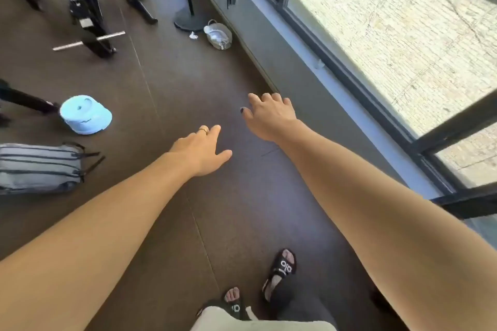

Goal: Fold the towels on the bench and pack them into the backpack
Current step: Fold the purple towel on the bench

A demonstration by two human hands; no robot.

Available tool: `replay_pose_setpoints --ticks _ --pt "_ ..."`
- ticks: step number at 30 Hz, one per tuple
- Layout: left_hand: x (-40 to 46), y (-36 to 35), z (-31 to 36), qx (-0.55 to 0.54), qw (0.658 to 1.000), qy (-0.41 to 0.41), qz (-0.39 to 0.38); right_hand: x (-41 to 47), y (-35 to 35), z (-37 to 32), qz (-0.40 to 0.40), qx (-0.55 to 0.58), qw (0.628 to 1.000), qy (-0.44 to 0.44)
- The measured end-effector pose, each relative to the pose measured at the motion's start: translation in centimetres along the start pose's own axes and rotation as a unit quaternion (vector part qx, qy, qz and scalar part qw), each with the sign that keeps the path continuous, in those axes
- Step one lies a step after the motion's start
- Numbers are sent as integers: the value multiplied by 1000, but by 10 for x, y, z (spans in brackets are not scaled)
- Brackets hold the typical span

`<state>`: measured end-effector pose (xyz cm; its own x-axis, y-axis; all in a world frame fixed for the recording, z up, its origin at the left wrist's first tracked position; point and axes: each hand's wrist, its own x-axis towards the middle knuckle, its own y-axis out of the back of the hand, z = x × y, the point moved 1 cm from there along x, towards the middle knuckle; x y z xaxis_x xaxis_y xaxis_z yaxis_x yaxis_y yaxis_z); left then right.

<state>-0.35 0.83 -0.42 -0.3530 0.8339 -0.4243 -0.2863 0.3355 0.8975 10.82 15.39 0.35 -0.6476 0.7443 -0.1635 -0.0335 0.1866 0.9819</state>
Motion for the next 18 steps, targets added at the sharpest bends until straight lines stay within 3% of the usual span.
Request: replay_pose_setpoints --ticks 11,18 --pt "126 75 -114 -89 986 139 22 226 8 -73 -58 -37 990 126" --pt "180 111 -220 -146 961 228 54 357 20 -187 -72 -76 967 233"
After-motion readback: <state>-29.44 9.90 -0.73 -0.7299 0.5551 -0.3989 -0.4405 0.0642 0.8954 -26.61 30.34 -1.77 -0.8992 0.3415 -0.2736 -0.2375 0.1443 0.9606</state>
